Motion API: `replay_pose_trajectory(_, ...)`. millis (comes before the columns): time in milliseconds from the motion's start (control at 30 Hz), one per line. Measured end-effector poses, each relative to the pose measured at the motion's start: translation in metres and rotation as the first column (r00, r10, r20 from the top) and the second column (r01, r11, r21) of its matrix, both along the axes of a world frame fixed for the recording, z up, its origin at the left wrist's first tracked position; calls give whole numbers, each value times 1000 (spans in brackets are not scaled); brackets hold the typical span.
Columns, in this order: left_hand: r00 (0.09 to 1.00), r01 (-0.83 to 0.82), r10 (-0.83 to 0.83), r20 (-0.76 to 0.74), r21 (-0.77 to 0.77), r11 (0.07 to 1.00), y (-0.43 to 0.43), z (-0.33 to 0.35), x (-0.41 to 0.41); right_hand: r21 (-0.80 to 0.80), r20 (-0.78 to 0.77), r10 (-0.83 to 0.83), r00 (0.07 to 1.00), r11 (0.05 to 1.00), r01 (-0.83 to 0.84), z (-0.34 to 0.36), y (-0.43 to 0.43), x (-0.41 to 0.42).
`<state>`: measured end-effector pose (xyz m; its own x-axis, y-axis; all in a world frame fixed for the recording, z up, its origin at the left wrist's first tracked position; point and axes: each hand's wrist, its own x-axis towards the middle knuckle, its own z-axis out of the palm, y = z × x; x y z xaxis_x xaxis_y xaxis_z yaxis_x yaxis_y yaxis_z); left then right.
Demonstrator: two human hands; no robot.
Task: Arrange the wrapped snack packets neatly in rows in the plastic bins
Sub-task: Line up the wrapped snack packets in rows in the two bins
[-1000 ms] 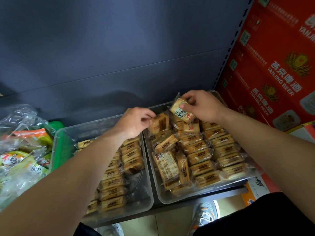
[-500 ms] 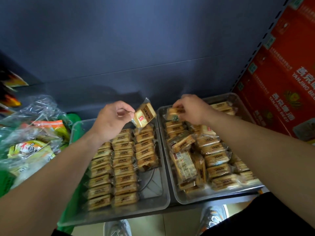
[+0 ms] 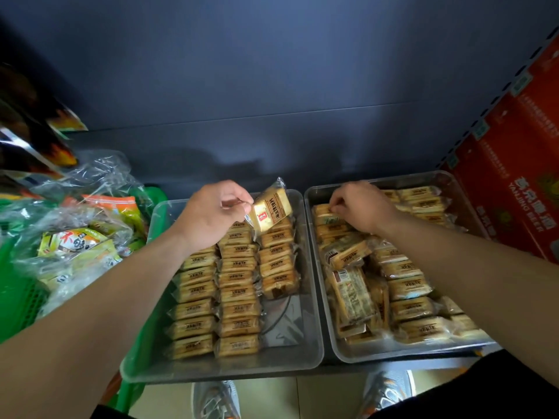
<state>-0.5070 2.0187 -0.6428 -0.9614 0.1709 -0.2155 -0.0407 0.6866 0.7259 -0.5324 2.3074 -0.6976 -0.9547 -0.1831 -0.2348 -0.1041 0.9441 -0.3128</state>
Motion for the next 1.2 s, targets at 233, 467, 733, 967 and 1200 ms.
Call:
replay_pose_trajectory(233,998,32,-34,54,43,999,2,19,16,-442,33,-19,999,897,31,48,-22,18)
replay_pose_trajectory(467,992,9,-33,121,194,981,2,42,37,-668,250,151,956,742,57,74,-56,35)
replay_pose_trajectory(733,997,-10,-13,77,292,956,5,43,57,-790,224,94,970,600,124,91,-75,50)
replay_pose_trajectory(967,990,-41,18,141,159,986,-6,16,89,-557,140,-49,989,822,120,75,-60,72)
replay_pose_trajectory(1200,985,-44,50,166,-40,998,9,-58,101,-262,70,24,997,965,-5,58,-39,98)
